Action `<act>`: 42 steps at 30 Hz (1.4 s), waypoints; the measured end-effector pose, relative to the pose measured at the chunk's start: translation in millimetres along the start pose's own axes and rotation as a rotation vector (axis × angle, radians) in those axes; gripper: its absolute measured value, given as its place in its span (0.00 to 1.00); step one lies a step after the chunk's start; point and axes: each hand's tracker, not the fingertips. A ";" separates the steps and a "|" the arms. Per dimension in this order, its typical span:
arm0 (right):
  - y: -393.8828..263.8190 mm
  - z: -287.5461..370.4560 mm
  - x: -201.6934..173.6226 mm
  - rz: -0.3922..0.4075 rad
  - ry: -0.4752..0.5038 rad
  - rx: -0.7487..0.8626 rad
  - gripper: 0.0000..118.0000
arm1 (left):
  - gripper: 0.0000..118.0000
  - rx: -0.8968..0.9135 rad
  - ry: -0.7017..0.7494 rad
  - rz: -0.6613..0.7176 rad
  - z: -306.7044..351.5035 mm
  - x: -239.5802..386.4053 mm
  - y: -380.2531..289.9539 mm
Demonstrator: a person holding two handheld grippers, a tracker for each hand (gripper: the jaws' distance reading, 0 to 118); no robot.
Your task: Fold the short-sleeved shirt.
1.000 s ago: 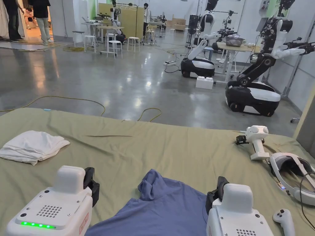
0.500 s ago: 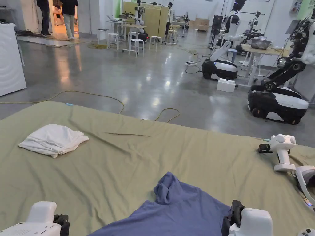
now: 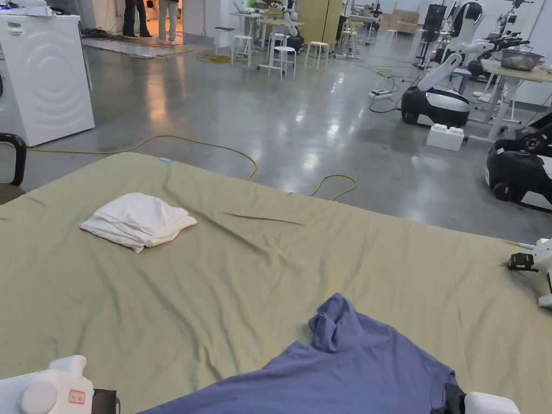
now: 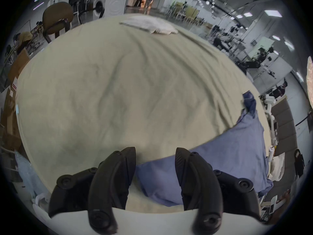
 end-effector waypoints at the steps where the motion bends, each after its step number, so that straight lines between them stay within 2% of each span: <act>1: -1.6 -2.2 -0.8 0.006 0.002 -0.006 0.00 | 0.46 -0.011 0.009 0.001 -3.4 2.2 -4.3; 4: -6.8 -10.4 -2.8 0.019 0.005 -0.032 0.00 | 0.45 -0.018 0.027 -0.034 -10.7 8.3 -11.1; 10: -7.0 -33.8 -7.5 0.019 0.020 -0.079 0.00 | 0.43 0.009 0.170 -0.127 -9.0 37.7 -22.0; 13: -2.4 -53.7 -10.2 0.026 0.031 -0.100 0.00 | 0.32 0.028 0.185 -0.158 -12.8 46.8 -28.6; 16: 7.2 -84.8 -12.3 0.034 0.043 -0.127 0.00 | 0.09 0.033 0.145 -0.174 -14.9 50.9 -32.2; 18: 15.4 -116.1 -12.8 0.047 0.045 -0.172 0.00 | 0.06 0.030 0.140 -0.179 -16.4 48.7 -32.3; 19: 20.2 -136.2 -12.1 0.053 0.058 -0.212 0.05 | 0.05 0.027 0.128 -0.180 -13.4 46.0 -30.5; 21: 27.8 -177.0 -9.3 0.065 0.086 -0.277 0.35 | 0.05 0.030 0.082 -0.157 -8.1 37.5 -26.8; 23: 35.0 -219.1 -7.3 0.081 0.113 -0.349 0.57 | 0.04 0.059 0.035 -0.137 1.3 32.2 -27.4; 28: 37.7 -323.7 -10.0 0.205 0.141 -0.524 0.56 | 0.04 0.150 0.013 -0.192 31.0 34.9 -31.0; 30: 33.3 -351.6 -9.2 0.203 0.141 -0.584 0.56 | 0.04 0.171 -0.021 -0.181 38.0 36.0 -30.1; 34: 15.8 -392.4 -6.9 0.150 0.184 -0.697 0.56 | 0.04 0.185 -0.021 -0.181 44.1 40.7 -26.2; 39: 7.3 -394.1 -10.8 0.136 0.174 -0.699 0.55 | 0.04 0.177 -0.014 -0.174 41.2 44.9 -24.9; 40: 8.0 -383.7 -12.5 0.132 0.177 -0.678 0.52 | 0.04 0.173 -0.010 -0.174 39.4 45.4 -25.3; 41: 6.8 -381.3 -12.5 0.123 0.193 -0.667 0.39 | 0.04 0.172 -0.007 -0.175 36.3 43.9 -25.4; 42: 6.5 -379.5 -12.2 0.111 0.221 -0.657 0.16 | 0.04 0.172 -0.004 -0.178 34.9 44.2 -26.1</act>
